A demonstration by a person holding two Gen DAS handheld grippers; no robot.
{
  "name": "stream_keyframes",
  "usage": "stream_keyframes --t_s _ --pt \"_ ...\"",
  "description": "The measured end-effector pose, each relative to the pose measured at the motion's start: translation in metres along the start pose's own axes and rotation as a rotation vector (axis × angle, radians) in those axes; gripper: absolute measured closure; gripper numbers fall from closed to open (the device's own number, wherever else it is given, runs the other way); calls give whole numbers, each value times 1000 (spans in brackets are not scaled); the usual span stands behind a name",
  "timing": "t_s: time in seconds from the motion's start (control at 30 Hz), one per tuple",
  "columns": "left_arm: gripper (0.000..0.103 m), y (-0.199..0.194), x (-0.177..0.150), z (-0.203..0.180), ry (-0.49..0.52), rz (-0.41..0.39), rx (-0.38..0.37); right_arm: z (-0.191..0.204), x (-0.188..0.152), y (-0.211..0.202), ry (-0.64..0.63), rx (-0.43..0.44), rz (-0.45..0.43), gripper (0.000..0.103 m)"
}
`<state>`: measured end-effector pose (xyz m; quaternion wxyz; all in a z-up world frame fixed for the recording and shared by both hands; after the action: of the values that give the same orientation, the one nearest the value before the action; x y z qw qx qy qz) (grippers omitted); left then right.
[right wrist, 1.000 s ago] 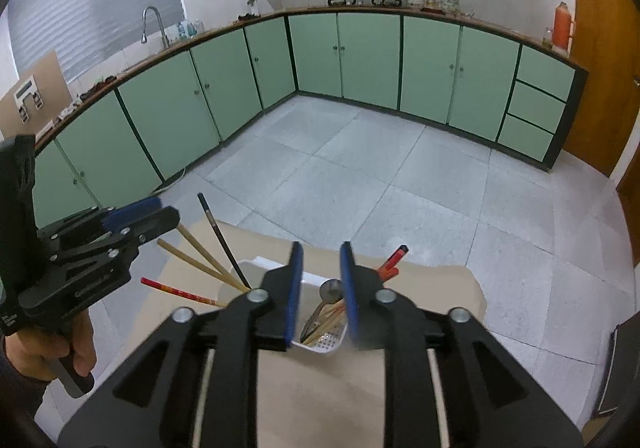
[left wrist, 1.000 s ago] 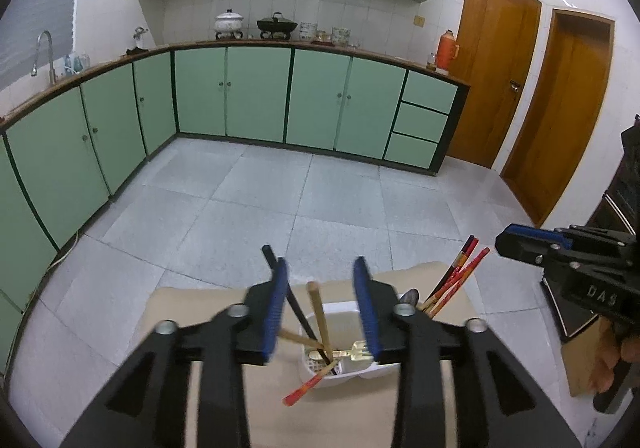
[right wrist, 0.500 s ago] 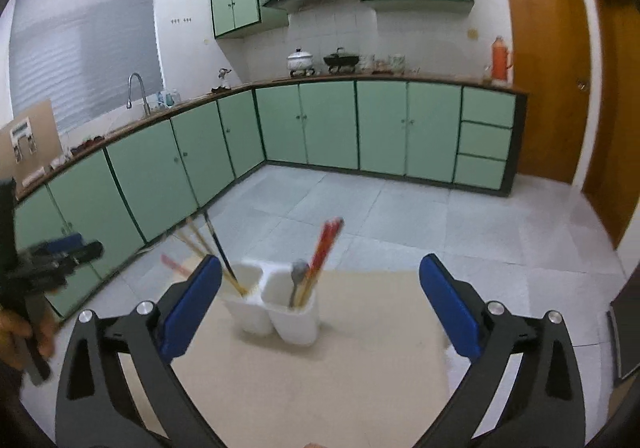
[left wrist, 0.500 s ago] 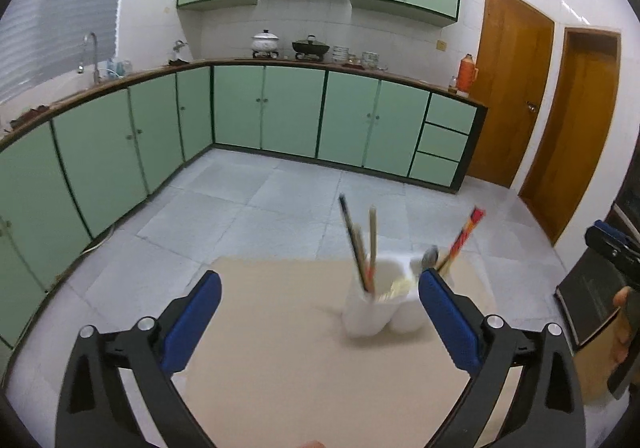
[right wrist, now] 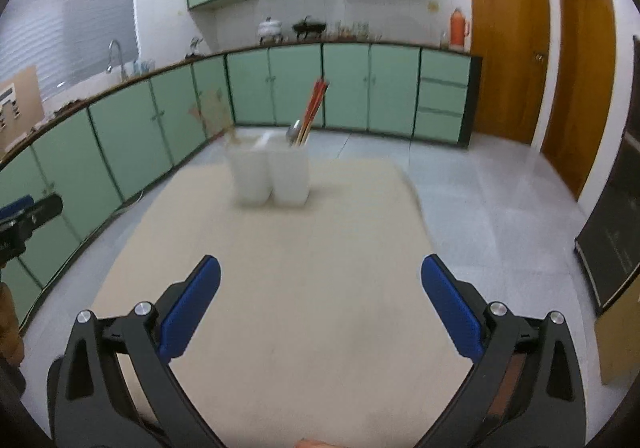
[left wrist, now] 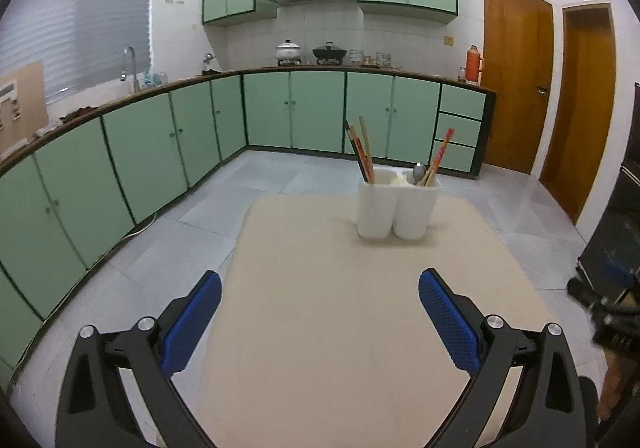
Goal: Organize utensils
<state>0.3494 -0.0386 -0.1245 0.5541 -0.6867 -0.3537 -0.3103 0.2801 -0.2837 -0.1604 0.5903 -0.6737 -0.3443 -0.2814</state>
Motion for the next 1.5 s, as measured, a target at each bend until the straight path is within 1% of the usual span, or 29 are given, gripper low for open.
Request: stream_keyframes --t_s 0.07,0.1,0.23,0.27,0.37,0.43,0.53,0.6,0.77,0.97,1.23,1.5 --pt "6 -16 -16 2 -6 7 17 17 -17 -10 -11 36 33 5" --pt "6 -23 -21 4 -9 7 25 23 -25 -15 -28 37 50 6" --pt "6 -51 -43 6 -6 13 44 40 -36 -32 -43 48 64 6" --pt "6 -58 -47 8 -6 10 49 41 -38 -37 -34 51 61 6" --pt "6 -80 -61 9 -15 25 35 42 -38 -53 -8 66 51 6" --pt "6 -93 -67 9 -18 20 39 42 -34 -67 -5 60 28 6" --pt "6 -111 -74 6 -29 20 23 43 -30 -90 -9 40 -19 6" --pt "6 -125 -77 5 -26 8 31 46 -30 -107 -16 33 -46 6" --pt "6 -163 -75 4 -39 -38 35 52 -33 -136 -21 38 -82 6" --pt "6 -195 -77 3 -41 -70 39 55 -35 -161 -26 40 -111 6" --pt "6 -221 -76 2 -55 -108 22 52 -25 -193 -26 26 -179 6" --pt "6 -237 -72 11 -80 -140 32 53 -22 -214 -34 18 -224 6"
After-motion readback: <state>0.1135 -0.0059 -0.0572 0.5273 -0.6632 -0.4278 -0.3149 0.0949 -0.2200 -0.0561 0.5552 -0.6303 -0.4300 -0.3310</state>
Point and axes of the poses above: each gripper's, at about its wrist camera, not at the fingertips, and y roughly the way its jaws point, z to its left, x to its top, the point moved 9 cm from there along y, roughly the way its jaws point, and after that the axes turned 13 degrees about -y, right-handed, at the moved point
